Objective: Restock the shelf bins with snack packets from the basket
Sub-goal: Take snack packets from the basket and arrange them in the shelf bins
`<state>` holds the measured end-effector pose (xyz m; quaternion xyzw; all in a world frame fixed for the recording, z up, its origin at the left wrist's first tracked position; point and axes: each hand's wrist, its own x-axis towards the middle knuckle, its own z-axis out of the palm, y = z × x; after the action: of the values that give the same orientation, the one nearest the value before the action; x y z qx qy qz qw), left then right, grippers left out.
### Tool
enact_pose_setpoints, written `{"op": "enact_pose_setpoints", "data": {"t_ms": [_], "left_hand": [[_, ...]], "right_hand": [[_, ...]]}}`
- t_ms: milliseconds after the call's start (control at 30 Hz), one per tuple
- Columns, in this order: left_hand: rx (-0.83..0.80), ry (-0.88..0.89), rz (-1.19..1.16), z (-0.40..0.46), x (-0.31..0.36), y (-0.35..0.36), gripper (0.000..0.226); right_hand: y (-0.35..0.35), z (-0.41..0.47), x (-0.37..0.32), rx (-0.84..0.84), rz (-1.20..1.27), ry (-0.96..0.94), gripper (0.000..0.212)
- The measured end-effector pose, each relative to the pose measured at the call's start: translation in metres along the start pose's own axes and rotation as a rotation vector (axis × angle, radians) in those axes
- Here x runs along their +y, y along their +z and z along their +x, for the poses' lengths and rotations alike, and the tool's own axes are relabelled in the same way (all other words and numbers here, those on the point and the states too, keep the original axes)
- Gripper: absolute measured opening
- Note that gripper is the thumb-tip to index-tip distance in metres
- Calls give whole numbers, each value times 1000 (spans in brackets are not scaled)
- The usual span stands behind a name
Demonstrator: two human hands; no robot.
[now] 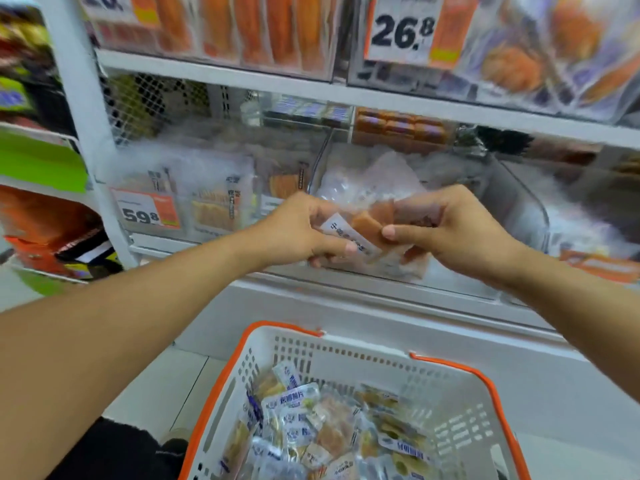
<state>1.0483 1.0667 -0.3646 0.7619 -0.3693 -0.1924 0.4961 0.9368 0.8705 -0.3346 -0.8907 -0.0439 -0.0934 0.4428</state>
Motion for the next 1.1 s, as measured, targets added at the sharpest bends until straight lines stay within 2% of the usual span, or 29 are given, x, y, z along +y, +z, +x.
{"op": "enact_pose_setpoints", "data": {"t_ms": [67, 133, 200, 233, 333, 433, 600, 667, 767, 933, 1100], "left_hand": [[347, 86, -10, 2, -3, -18, 33], [660, 141, 46, 0, -10, -40, 36], [857, 114, 154, -8, -21, -59, 32], [904, 81, 201, -13, -29, -67, 31], [871, -10, 294, -25, -50, -86, 36], [796, -1, 364, -28, -64, -99, 41], [731, 41, 533, -29, -73, -106, 38], [694, 58, 593, -29, -74, -105, 38], [640, 37, 694, -30, -71, -104, 43], [653, -66, 837, -29, -69, -104, 39], [624, -102, 834, -28, -72, -109, 42]], "right_hand": [[6, 24, -12, 135, -56, -146, 23], [16, 56, -28, 204, -122, -243, 13], [33, 93, -39, 213, -238, -294, 8], [42, 113, -42, 208, -321, -306, 10], [67, 165, -47, 129, -642, -251, 12], [77, 189, -62, 84, -926, -149, 12], [90, 196, -67, 88, -1171, -70, 9], [98, 202, -55, 16, -1194, -35, 19], [103, 213, -37, -81, -1104, 54, 26], [103, 228, -29, -130, -980, 126, 32], [101, 229, -20, -35, -945, 97, 15]]}}
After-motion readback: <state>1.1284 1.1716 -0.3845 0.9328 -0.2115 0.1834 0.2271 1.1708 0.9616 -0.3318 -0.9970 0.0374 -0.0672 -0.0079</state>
